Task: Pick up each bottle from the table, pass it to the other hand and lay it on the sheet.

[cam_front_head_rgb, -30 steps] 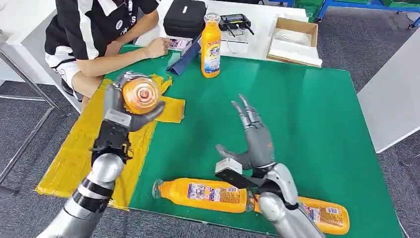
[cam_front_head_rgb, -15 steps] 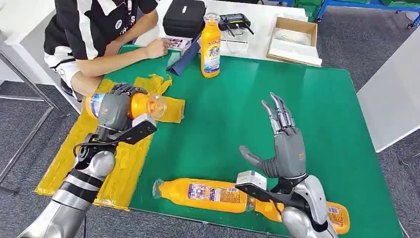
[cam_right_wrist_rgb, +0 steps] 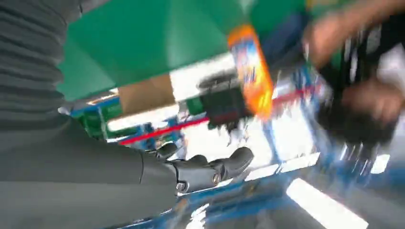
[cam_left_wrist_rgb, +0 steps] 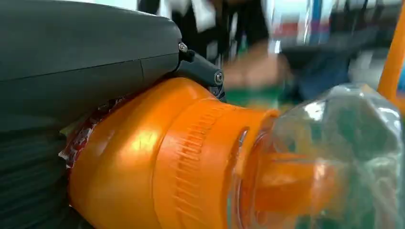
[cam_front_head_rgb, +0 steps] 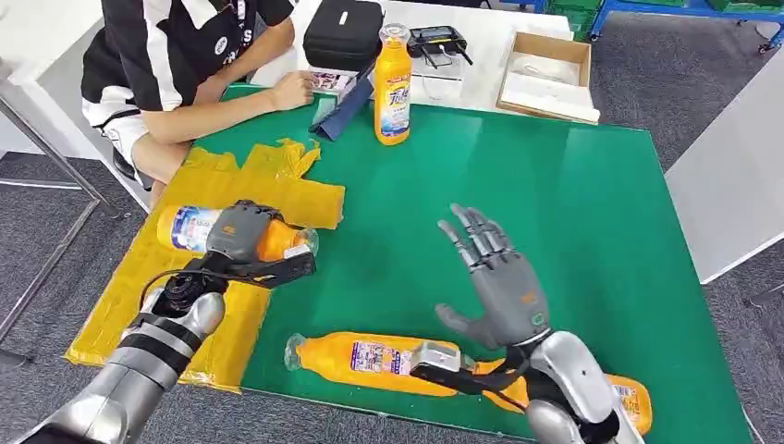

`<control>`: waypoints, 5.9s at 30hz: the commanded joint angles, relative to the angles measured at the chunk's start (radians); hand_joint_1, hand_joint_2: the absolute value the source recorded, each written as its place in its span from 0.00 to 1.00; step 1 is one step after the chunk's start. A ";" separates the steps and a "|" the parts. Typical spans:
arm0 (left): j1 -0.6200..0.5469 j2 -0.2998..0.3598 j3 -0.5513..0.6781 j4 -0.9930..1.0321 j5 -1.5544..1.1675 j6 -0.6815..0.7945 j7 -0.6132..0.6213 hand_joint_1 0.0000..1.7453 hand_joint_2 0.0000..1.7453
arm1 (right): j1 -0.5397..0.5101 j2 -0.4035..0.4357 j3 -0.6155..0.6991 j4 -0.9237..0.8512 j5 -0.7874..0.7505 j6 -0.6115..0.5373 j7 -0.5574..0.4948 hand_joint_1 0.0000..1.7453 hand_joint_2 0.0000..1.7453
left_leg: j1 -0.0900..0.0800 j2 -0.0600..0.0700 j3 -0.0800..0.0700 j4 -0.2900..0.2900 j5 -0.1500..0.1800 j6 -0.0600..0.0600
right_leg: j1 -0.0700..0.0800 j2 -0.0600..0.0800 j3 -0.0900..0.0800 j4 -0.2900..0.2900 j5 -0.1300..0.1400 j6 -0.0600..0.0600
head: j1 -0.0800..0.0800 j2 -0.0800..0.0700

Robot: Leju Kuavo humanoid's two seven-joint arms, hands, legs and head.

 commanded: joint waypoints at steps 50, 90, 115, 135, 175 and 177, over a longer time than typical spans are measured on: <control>-0.006 -0.118 0.158 -0.165 0.861 -0.073 -0.220 0.00 1.00 | -0.206 0.071 0.443 0.510 -0.147 0.130 0.148 0.00 1.00 | 0.002 0.000 0.006 0.000 -0.003 -0.002 | 0.001 0.003 0.008 0.000 -0.003 -0.002 | 0.000 0.000; 0.112 -0.102 0.234 -0.396 1.038 -0.047 -0.246 0.00 1.00 | -0.164 0.097 0.213 0.655 0.001 0.116 0.296 1.00 1.00 | 0.002 -0.003 0.010 0.000 -0.002 -0.002 | 0.001 0.001 0.013 -0.001 -0.003 -0.003 | 0.000 0.000; 0.161 -0.057 -0.075 -0.428 1.216 -0.319 -0.133 0.00 1.00 | 0.050 0.164 -0.307 0.219 -0.540 -0.600 -0.203 1.00 1.00 | 0.000 -0.005 0.004 0.000 -0.001 -0.001 | 0.000 -0.002 0.006 0.000 -0.003 -0.002 | 0.000 0.000; 0.125 -0.090 -0.200 -0.439 1.268 -0.329 -0.124 0.00 1.00 | -0.080 0.188 -0.133 0.509 -0.626 -0.382 -0.227 1.00 1.00 | 0.001 -0.001 0.002 0.000 -0.001 -0.001 | 0.001 0.000 0.004 -0.001 -0.001 -0.001 | 0.000 0.000; 0.018 -0.274 -0.234 -0.328 1.703 0.006 -0.042 1.00 1.00 | -0.217 0.260 0.170 0.786 -0.136 -0.652 -0.294 1.00 1.00 | 0.001 -0.002 0.006 0.001 -0.003 -0.002 | 0.001 0.000 0.008 -0.001 -0.004 -0.002 | -0.002 0.000; 0.020 -0.271 -0.232 -0.335 1.698 0.019 -0.051 1.00 1.00 | -0.218 0.262 0.169 0.790 -0.138 -0.652 -0.293 1.00 1.00 | 0.002 -0.002 0.008 0.001 -0.004 -0.002 | 0.001 0.001 0.010 0.000 -0.005 -0.003 | -0.002 0.000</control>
